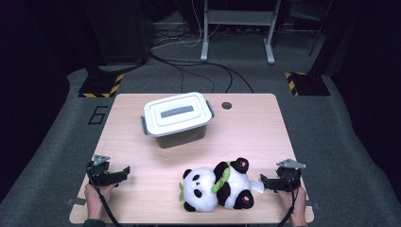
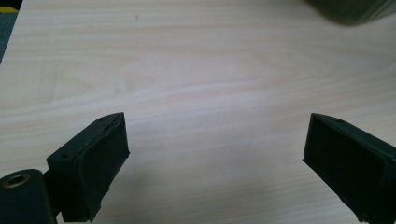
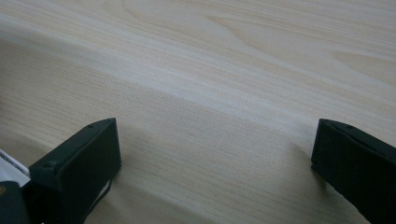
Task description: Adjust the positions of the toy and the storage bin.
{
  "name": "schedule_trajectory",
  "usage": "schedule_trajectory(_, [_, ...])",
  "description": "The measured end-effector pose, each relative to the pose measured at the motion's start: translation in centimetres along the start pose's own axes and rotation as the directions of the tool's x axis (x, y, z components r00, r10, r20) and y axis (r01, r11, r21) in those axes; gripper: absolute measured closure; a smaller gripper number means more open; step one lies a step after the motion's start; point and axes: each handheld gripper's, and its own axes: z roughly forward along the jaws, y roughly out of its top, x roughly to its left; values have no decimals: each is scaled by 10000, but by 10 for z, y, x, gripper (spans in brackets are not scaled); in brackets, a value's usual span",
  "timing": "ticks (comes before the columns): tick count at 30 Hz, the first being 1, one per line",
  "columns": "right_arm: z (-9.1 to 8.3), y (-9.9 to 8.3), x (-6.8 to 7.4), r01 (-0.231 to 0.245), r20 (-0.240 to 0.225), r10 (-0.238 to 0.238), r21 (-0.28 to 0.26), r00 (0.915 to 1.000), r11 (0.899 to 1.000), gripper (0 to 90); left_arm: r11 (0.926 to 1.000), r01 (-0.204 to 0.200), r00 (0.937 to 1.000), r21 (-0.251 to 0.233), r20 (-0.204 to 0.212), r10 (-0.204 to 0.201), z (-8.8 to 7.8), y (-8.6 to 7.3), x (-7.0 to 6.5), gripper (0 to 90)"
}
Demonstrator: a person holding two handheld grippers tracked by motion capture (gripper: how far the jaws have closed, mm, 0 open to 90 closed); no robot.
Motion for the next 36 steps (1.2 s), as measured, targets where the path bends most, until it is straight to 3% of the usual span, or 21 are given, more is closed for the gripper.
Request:
schedule_trajectory(10, [0, 0, 0, 22, -11, -22, -8, 10000, 10000, 2, 9982, -365, 9974, -481, 606, 394, -12, 46, -20, 66])
schedule_trajectory(17, [0, 0, 0, 19, -20, -19, -13, 10000, 10000, 2, 9931, -845, 9934, -808, 710, 903, -14, 85, -40, 67])
schedule_trajectory(23, [0, 0, 0, 21, -26, -21, -14, 10000, 10000, 4, 9896, -1049, 9907, -981, 761, 1126, -11, 106, -49, 71])
schedule_trajectory(36, [0, 0, 0, 24, -24, -24, -17, 10000, 10000, 5, 9905, -944, 9895, -997, 999, 1043, 3, 141, -59, 81])
